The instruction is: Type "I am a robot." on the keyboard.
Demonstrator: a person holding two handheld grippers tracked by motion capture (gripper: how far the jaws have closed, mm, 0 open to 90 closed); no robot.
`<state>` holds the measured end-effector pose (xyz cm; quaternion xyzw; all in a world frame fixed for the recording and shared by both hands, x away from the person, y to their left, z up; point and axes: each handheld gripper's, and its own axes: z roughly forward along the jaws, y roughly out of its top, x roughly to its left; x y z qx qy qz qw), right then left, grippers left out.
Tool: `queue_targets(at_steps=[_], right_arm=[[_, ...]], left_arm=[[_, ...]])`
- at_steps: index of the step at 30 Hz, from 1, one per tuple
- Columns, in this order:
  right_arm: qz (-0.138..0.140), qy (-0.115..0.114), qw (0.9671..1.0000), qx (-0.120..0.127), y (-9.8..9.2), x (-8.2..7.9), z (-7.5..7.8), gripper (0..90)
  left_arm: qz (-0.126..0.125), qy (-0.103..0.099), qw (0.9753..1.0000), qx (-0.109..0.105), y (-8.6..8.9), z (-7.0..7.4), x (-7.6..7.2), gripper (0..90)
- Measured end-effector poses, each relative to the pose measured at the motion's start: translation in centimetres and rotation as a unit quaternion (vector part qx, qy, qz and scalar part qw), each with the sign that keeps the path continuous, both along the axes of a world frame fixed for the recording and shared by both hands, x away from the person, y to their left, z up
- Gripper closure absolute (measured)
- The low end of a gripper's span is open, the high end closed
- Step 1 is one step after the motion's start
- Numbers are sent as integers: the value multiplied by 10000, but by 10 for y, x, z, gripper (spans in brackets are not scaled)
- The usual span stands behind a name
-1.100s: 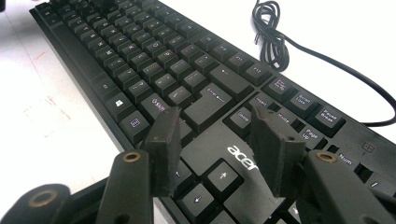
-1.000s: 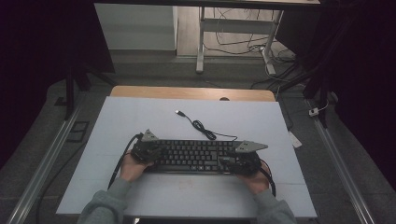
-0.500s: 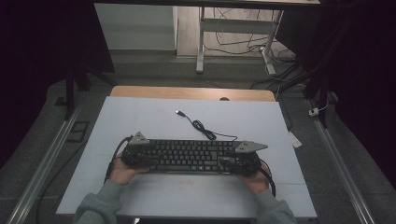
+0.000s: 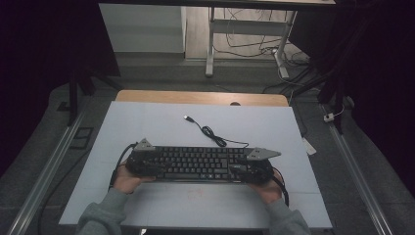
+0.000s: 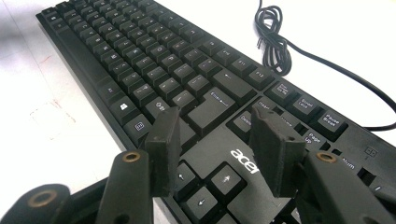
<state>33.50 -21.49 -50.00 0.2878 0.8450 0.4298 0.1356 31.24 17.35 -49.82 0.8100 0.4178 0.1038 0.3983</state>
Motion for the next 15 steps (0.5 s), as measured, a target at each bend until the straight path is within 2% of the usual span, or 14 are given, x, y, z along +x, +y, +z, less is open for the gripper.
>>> queue_targets(at_steps=[15], right_arm=[[55, 11, 9998, 173, 17, 2, 6, 553]], left_arm=[[-44, 49, 10000, 74, -2, -2, 1, 328]])
